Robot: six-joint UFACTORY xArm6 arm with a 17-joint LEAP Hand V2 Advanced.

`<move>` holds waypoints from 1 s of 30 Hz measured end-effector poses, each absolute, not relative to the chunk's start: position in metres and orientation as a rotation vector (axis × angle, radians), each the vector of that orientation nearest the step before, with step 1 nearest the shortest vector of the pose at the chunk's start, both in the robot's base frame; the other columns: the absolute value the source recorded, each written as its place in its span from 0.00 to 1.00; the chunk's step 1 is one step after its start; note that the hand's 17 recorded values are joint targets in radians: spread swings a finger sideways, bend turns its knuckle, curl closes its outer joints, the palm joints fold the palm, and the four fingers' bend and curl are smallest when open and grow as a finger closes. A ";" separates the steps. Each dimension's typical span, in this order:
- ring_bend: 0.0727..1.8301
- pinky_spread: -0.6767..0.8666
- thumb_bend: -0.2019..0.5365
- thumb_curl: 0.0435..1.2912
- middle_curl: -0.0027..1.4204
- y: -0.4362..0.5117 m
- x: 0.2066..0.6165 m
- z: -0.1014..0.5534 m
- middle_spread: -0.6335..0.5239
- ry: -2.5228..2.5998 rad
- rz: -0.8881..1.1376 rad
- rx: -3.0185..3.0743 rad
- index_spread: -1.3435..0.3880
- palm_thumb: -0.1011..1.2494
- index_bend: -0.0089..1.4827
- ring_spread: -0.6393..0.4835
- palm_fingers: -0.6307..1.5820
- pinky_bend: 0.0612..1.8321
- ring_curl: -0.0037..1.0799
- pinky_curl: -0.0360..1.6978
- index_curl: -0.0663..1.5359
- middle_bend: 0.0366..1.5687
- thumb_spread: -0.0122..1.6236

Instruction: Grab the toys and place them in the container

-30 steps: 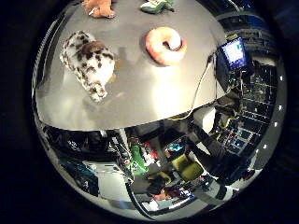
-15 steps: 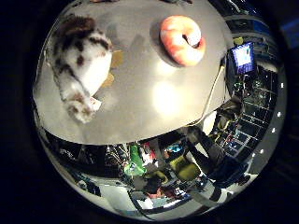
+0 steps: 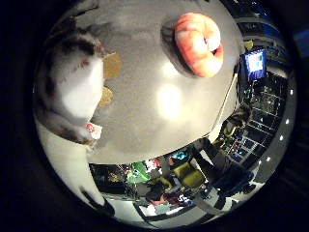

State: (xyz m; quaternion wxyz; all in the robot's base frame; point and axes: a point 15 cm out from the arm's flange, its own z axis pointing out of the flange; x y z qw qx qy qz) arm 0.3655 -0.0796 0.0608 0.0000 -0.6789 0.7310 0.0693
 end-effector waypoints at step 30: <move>0.79 0.34 0.25 0.57 0.45 0.103 0.398 0.302 0.47 1.814 -0.030 -2.248 0.67 0.85 0.81 0.42 0.81 0.59 0.59 0.74 0.48 0.87 0.50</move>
